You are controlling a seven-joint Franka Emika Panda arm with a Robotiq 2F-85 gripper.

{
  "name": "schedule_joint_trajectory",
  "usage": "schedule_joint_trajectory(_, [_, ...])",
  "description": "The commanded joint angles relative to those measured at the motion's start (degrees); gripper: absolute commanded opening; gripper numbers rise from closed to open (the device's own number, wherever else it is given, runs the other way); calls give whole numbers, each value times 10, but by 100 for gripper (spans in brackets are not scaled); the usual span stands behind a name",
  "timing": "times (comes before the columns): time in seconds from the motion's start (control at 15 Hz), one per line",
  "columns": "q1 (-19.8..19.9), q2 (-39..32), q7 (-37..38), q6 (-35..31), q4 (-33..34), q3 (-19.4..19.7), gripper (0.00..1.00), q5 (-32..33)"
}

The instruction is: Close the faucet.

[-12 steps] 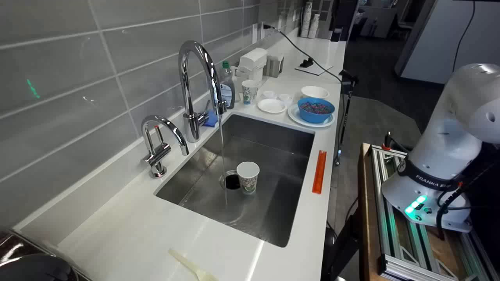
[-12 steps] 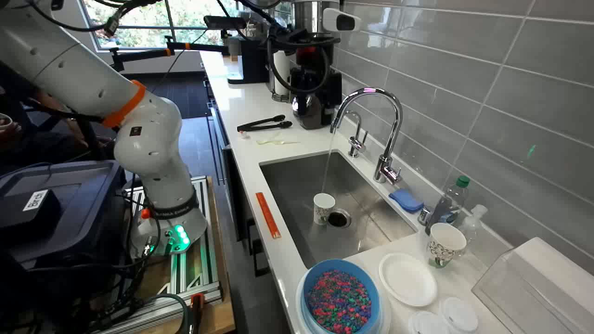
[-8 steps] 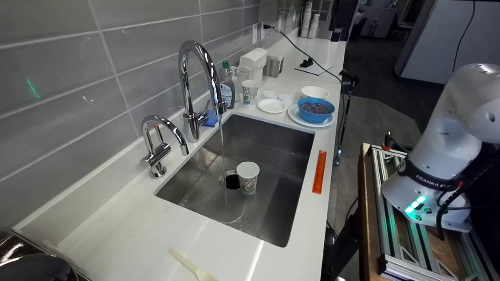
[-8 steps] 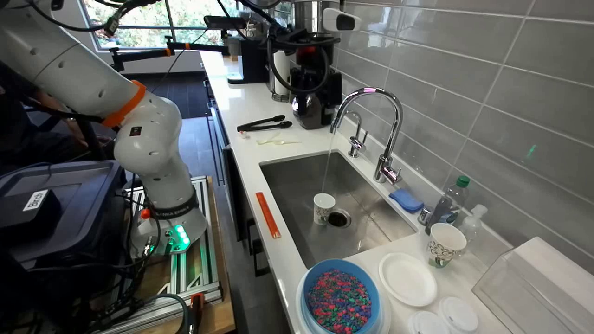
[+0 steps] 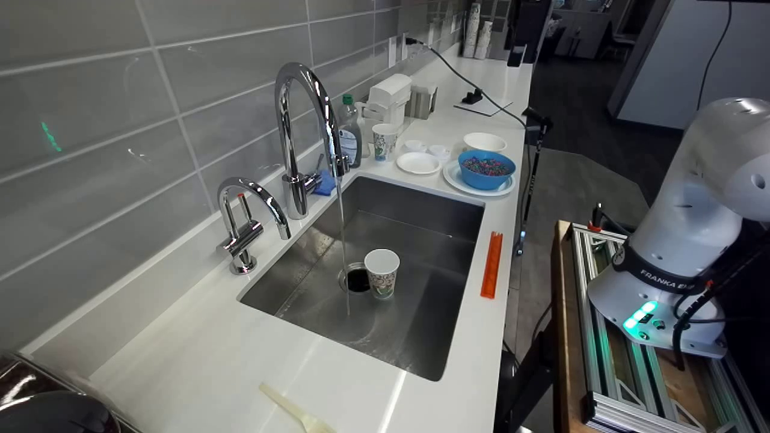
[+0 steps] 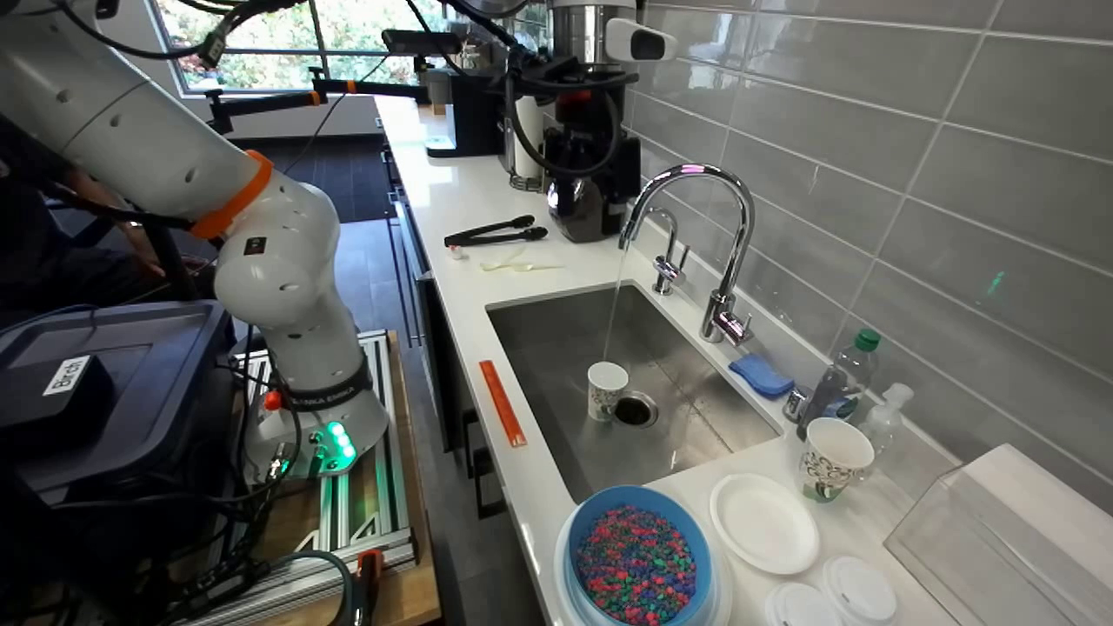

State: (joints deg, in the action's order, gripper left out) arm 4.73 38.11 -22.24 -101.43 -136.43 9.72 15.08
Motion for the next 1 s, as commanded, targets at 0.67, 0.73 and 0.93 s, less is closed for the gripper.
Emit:
schedule_joint_trajectory(0.67, [-75,-232,-37,-252,11,-12,100,-99])
schedule_joint_trajectory(0.73, [-64,-200,-17,-232,-1,-25,100,-78])
schedule_joint_trajectory(0.93, [-62,-212,-18,-237,1,-28,100,-80])
